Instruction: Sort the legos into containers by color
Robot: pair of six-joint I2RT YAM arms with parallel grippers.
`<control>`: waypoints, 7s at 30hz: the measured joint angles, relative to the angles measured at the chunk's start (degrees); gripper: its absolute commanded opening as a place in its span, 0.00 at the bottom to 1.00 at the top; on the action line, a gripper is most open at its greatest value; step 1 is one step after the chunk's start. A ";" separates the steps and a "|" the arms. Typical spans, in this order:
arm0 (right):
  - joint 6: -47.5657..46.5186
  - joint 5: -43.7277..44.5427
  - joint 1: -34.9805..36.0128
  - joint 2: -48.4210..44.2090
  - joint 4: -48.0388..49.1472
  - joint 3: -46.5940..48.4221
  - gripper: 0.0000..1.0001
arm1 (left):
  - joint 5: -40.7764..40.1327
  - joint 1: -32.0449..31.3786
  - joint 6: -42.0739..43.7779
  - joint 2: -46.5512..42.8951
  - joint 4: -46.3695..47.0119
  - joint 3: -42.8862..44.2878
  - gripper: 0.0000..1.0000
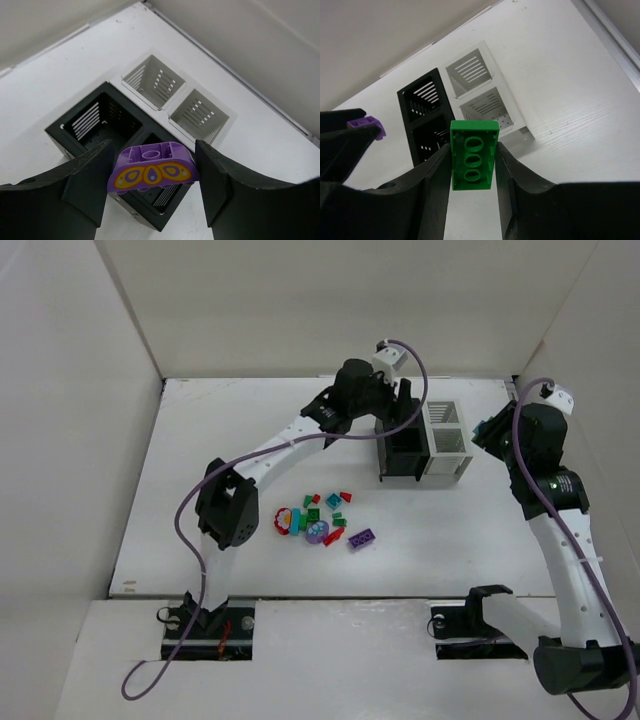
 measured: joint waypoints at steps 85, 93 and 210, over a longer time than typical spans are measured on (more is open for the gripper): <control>9.09 -71.25 6.88 0.39 44.13 -16.94 0.28 | 36.59 1.53 -13.62 -32.04 32.83 -44.83 0.49; 8.59 -71.95 6.93 1.84 44.70 -16.61 0.27 | 37.81 1.70 -13.62 -32.04 32.33 -43.98 0.04; -0.72 0.50 -0.46 31.41 13.27 2.25 0.33 | -19.02 11.80 -19.71 -38.14 -7.39 -52.24 1.00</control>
